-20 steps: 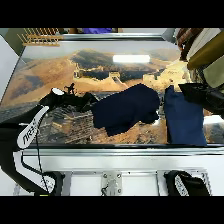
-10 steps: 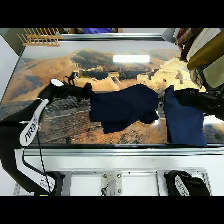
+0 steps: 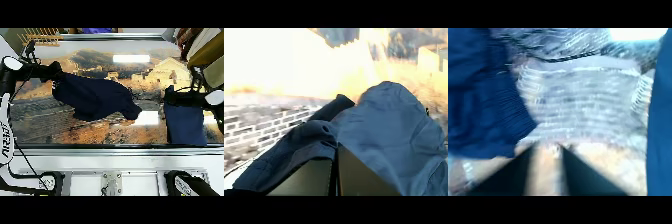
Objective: Fold the clothes and pants, and hang the long-sleeved shirts on hangers.
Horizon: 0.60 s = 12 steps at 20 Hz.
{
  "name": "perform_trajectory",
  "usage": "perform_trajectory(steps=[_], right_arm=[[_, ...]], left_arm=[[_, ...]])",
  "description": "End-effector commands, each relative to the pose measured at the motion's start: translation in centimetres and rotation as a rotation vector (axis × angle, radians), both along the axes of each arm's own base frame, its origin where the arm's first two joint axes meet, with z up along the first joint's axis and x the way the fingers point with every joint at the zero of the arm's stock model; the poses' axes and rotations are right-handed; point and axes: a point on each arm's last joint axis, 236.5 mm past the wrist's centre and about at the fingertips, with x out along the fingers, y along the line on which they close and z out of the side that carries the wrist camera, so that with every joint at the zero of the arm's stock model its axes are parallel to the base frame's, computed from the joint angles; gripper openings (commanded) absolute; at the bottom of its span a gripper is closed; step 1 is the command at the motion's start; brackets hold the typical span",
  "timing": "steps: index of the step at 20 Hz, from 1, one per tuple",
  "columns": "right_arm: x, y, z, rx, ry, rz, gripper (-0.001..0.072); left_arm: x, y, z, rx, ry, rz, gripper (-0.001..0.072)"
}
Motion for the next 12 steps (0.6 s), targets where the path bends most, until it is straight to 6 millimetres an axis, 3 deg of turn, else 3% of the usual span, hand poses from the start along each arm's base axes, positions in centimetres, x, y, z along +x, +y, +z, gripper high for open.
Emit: perform_trajectory(steps=[1,3,6,11,12], right_arm=[[3.3,2.4,-4.8,0.05,0.053,-0.01,0.0674],[2.9,5.2,-7.8,0.138,0.181,0.029,0.0675],[0.9,9.8,-11.2,0.236,0.321,0.158,0.0673],[-1.0,14.6,-13.4,0.256,0.361,0.297,0.0667],[-1.0,14.9,-13.5,0.251,0.352,0.309,0.0607]], left_arm=[[-0.4,1.0,0.3,0.03,-0.004,0.011,0.0007],[-0.7,0.5,-0.3,0.028,0.012,0.002,0.0008],[-0.9,0.1,-1.0,0.026,0.026,-0.003,0.0007],[-1.2,0.1,-1.4,0.025,0.038,-0.006,0.0007],[-1.2,0.1,-1.4,0.026,0.038,-0.005,0.0008]])
